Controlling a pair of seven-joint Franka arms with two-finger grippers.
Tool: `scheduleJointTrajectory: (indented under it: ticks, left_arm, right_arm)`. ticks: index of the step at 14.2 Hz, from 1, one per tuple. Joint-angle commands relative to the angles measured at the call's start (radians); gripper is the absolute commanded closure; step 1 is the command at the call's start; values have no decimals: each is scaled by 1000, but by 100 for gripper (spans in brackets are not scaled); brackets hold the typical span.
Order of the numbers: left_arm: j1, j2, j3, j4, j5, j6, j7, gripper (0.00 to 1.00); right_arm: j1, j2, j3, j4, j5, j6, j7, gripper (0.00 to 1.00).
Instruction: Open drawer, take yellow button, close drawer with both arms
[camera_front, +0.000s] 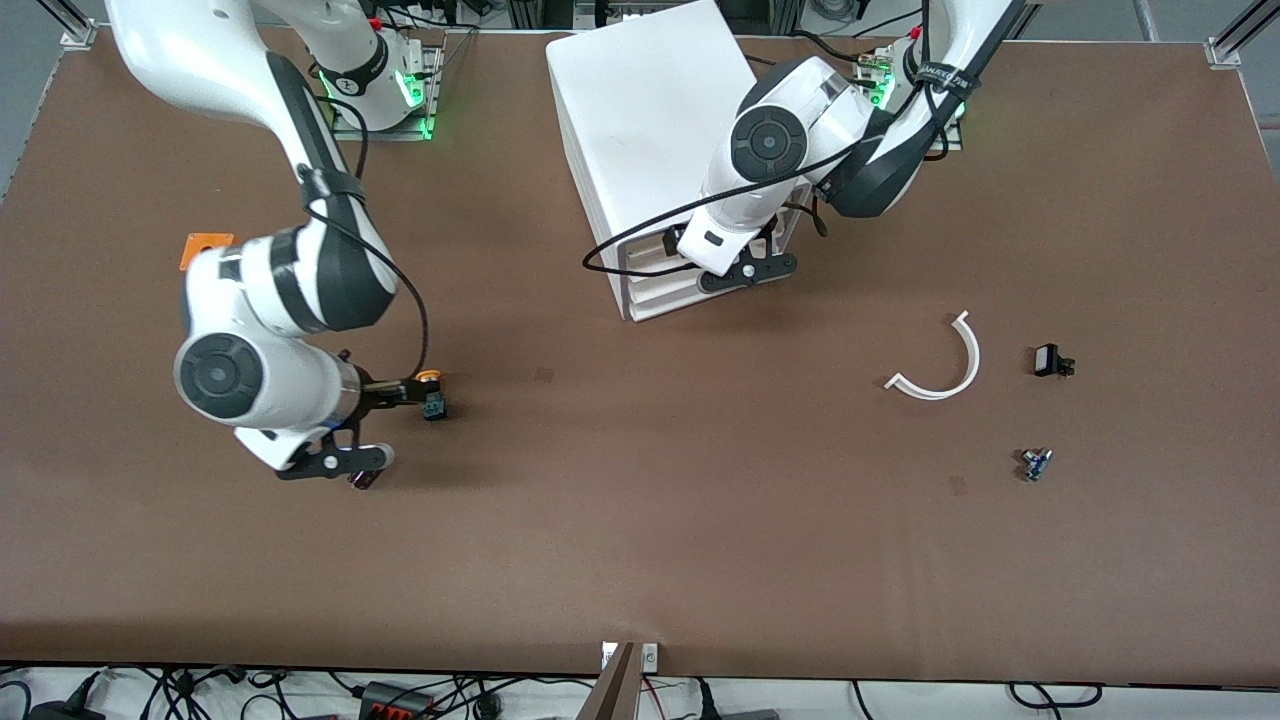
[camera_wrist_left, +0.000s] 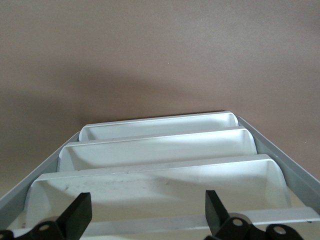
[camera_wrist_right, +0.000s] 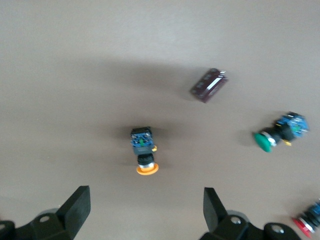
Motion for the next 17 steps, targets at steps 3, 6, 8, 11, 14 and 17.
scheduleJointTrajectory:
  ticks: [3, 6, 8, 11, 14, 17]
  left_arm:
    - [55, -34, -29, -20, 21, -12, 0, 0]
    - [124, -57, -27, 12, 22, -25, 90, 0]
    - [195, -63, -23, 64, 22, -102, 186, 0]
    - [275, -62, -21, 175, 147, -240, 327, 0]
    - [342, -62, -21, 270, 211, -341, 520, 0]
    - [437, -62, -20, 364, 211, -407, 776, 0]
  right_arm:
    - [-11, -124, -62, -1, 0, -70, -11, 0]
    - [-19, -172, -108, 13, 6, -70, -3, 0]
    - [-20, -203, -143, 13, 8, -71, -5, 0]
    - [-48, -230, -152, 10, 17, -76, -6, 0]
    - [-124, -247, -126, 11, 86, -73, -6, 0]
    - [-206, -289, -82, 5, 80, -71, -9, 0]
